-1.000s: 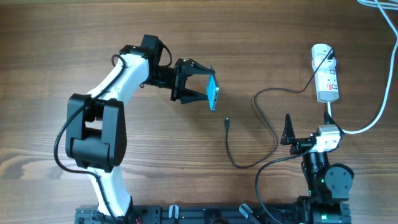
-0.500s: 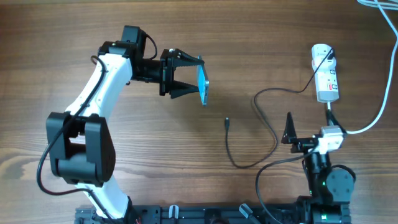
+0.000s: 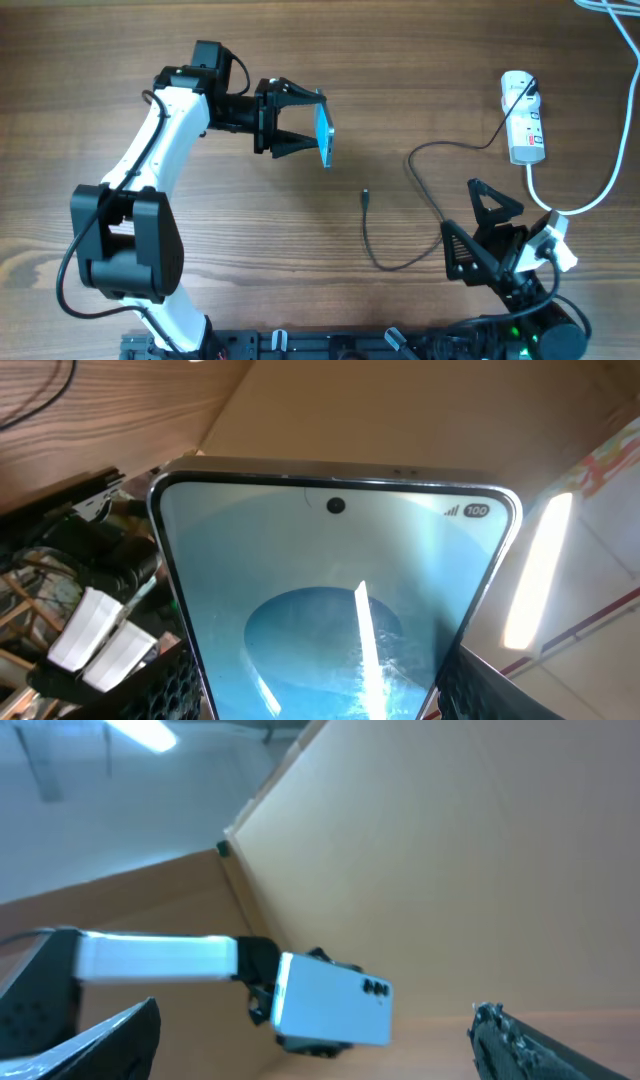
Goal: Plug charger to phone and switch on socket
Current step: 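Move the right gripper toward the phone's bottom edge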
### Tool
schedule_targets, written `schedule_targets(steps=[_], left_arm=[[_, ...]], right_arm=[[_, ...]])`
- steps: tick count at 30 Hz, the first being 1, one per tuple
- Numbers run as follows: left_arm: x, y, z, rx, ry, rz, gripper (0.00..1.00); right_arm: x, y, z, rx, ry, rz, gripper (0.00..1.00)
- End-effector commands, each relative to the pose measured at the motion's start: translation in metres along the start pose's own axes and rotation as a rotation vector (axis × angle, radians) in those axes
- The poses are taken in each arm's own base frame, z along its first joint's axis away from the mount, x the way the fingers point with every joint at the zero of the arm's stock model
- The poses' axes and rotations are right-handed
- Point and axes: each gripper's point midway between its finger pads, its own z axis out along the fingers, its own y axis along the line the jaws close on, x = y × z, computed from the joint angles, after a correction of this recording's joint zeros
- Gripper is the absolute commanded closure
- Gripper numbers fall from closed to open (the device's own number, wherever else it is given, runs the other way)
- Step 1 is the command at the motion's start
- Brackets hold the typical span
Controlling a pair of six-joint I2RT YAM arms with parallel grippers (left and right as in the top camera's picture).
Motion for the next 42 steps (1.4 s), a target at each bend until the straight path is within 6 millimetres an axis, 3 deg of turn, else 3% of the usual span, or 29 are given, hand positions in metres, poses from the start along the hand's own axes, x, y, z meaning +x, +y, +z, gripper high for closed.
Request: schedule_targets(steps=[1,6,9,14,15,17,19,22,25,29,33,36,42], left_arm=[[0.015,-0.023,-0.015,0.064,0.008,0.035,0.34],[0.013,-0.024,-0.021,0.073,-0.003,0.034,0.33],[0.013,-0.024,-0.021,0.073,-0.003,0.034,0.34],[0.013,-0.024,-0.02,0.073,-0.003,0.035,0.33],[0.013,-0.024,-0.021,0.073,-0.003,0.035,0.34],[0.013,-0.024,-0.021,0.073,-0.003,0.034,0.34],[0.013,-0.024,-0.021,0.073,-0.003,0.035,0.34],[0.013,-0.024,-0.021,0.073,-0.004,0.035,0.34],[0.013,-0.024,-0.021,0.073,-0.004,0.035,0.34],[0.013,-0.024,-0.02,0.073,-0.003,0.034,0.34],[0.013,-0.024,-0.021,0.073,-0.004,0.035,0.34],[0.013,-0.024,-0.02,0.073,-0.003,0.035,0.34],[0.01,-0.021,-0.02,0.056,-0.022,0.034,0.34]], right_arm=[[-0.026,0.028,0.012,0.002,0.065,-0.086,0.0],[-0.025,0.007,0.03,0.207,0.376,-0.19,0.0],[-0.03,-0.001,0.05,0.24,0.496,-0.085,0.0],[-0.021,0.035,0.078,0.01,0.645,0.393,0.0],[-0.022,0.036,0.085,-0.021,0.661,0.466,0.09],[-0.026,0.06,0.091,-0.239,0.718,0.416,0.21],[-0.029,0.076,0.096,-0.33,0.738,0.406,0.21],[-0.033,0.098,0.107,-0.4,0.706,0.38,0.1],[-0.03,0.109,0.116,-0.406,0.69,0.397,0.05],[-0.016,0.092,0.13,-0.308,0.674,0.437,0.02],[0.014,0.037,0.137,-0.033,0.691,0.425,0.02],[0.037,0.004,0.125,0.167,0.794,0.373,0.01],[0.035,0.016,0.125,0.215,0.856,0.26,0.01]])
